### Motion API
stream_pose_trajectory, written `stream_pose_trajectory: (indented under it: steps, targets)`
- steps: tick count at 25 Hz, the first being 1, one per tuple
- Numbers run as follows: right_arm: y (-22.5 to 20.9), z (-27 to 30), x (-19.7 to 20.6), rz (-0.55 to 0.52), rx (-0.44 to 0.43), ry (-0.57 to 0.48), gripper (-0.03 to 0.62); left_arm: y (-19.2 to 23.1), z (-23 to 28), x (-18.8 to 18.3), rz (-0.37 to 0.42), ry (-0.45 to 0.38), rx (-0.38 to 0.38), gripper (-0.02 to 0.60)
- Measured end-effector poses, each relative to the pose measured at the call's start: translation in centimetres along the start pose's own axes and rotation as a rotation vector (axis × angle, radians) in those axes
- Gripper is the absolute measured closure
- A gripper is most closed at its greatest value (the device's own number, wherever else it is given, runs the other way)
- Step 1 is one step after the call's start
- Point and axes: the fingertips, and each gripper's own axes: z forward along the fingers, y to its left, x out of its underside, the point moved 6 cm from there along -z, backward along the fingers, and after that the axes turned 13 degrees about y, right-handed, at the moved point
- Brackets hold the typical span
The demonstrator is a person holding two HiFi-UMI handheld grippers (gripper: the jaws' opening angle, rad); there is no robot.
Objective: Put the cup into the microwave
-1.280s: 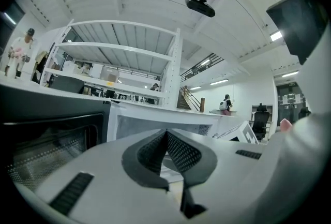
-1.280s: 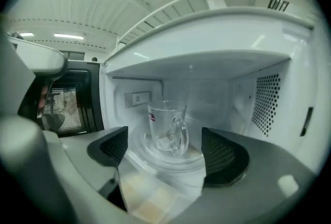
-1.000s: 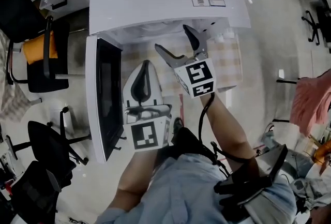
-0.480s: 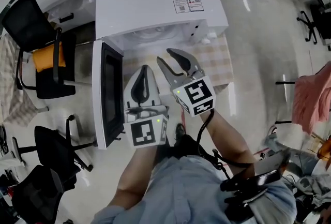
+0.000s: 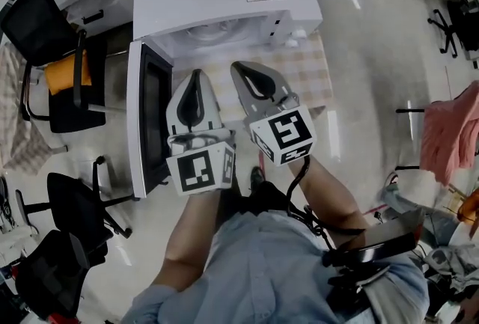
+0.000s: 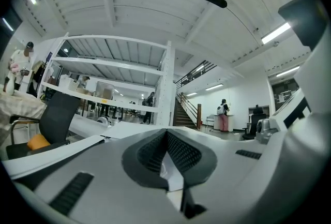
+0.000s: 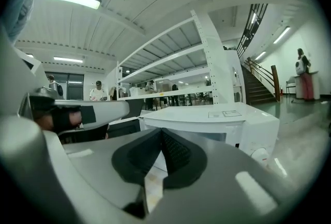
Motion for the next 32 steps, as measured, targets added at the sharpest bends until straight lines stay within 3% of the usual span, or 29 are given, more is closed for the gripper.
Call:
stream_pose_trajectory:
  steps: [17,32]
  targets:
    - [0.9,-2.5,-3.7,-0.024,0.030,-0.056,0.592,-0.6,-1.0,-3.2,0.008,-0.031,0.011,0.575]
    - [1.5,-2.6,-4.1,-0.041,0.018,-0.053,0.594,-0.3,-1.3,-3.5,0.009,-0.032,0.010,0.575]
